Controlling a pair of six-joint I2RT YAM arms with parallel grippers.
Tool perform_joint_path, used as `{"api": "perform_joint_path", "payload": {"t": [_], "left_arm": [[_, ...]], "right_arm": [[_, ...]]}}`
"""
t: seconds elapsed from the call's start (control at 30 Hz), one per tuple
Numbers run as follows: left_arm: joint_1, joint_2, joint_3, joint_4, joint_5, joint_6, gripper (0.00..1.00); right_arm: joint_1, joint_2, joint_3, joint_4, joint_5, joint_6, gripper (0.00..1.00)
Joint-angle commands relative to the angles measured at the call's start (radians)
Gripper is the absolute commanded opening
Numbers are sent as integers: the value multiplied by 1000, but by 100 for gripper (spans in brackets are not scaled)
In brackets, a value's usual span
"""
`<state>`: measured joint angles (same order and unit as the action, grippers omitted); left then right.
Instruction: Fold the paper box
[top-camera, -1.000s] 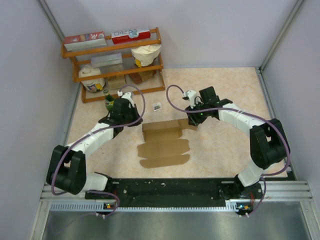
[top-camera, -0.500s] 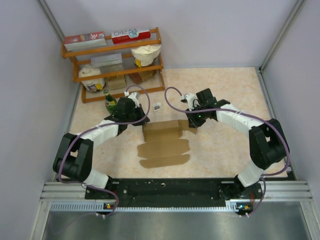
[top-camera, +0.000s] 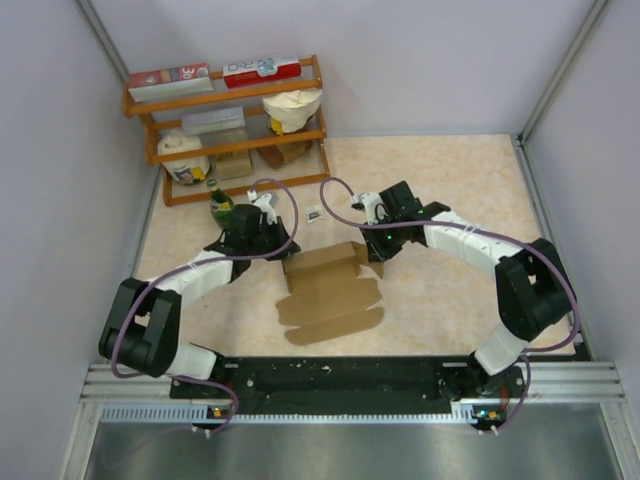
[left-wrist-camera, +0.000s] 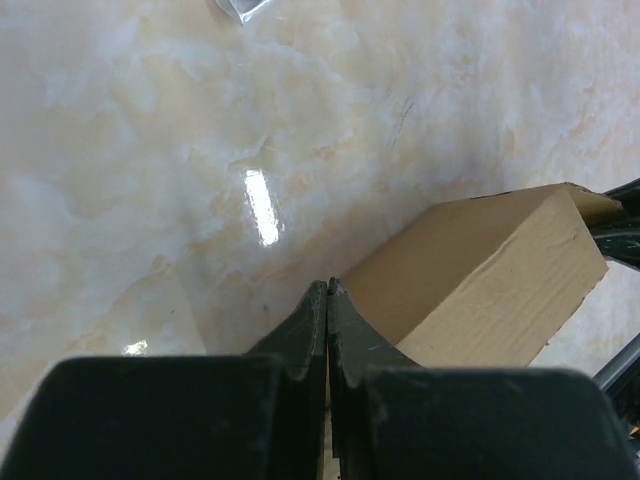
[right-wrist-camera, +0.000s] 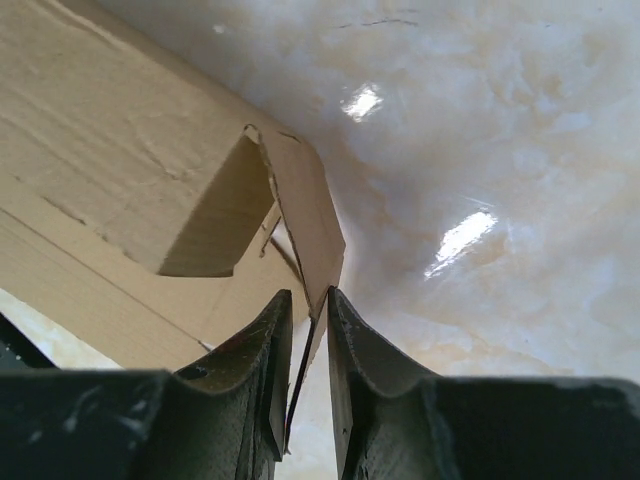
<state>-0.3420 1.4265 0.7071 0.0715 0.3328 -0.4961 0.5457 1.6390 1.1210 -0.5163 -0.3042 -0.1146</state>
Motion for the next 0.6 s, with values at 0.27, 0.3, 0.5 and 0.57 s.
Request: {"api": "perform_joint_path", "payload": {"t": [0.27, 0.3, 0.5, 0.57], "left_arm": [[3, -97, -47, 30, 28, -2, 0], [1, -97, -47, 30, 29, -2, 0], [0, -113, -57, 31, 46, -6, 0], [0, -120, -64, 31, 49, -6, 0]], "right_arm": [[68, -13, 66, -8, 10, 73, 20], [68, -11, 68, -10, 4, 78, 20], [85, -5, 48, -10, -18, 82, 21], [94, -2, 37, -7, -10, 82, 21]]}}
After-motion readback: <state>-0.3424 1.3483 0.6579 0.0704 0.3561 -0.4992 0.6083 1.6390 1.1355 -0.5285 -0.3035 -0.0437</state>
